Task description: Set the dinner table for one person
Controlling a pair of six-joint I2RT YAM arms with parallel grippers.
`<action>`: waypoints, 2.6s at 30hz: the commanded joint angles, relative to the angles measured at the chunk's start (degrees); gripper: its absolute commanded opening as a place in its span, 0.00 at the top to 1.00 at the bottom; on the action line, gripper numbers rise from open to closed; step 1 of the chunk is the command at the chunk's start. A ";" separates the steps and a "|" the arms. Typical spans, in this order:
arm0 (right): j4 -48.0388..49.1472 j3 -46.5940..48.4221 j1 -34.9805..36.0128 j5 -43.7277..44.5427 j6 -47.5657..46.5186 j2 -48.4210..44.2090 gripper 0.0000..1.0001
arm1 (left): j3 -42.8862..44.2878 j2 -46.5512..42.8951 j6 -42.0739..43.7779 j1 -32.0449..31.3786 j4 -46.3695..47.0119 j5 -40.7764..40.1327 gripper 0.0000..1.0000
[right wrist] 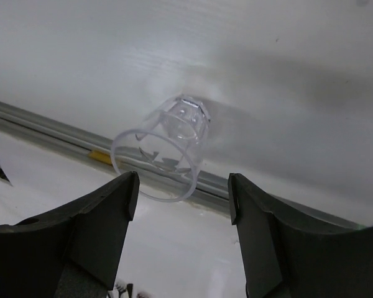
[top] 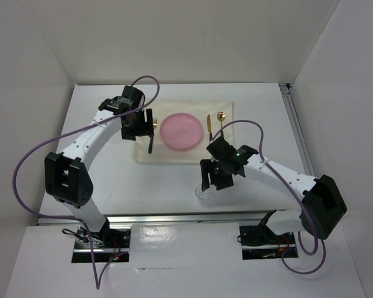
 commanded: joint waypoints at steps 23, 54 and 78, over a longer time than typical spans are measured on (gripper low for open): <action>-1.56 33.82 -12.70 17.10 -6.24 22.25 1.00 | -3.06 -3.10 0.54 -0.74 3.83 -0.38 0.16; 1.07 80.12 -28.10 15.07 -11.96 64.55 1.00 | -3.41 -1.52 -0.43 -0.74 1.72 -0.38 0.17; 7.65 74.19 -31.96 10.66 -8.19 42.45 0.00 | -2.89 -3.72 -0.95 -0.74 1.72 -2.22 0.17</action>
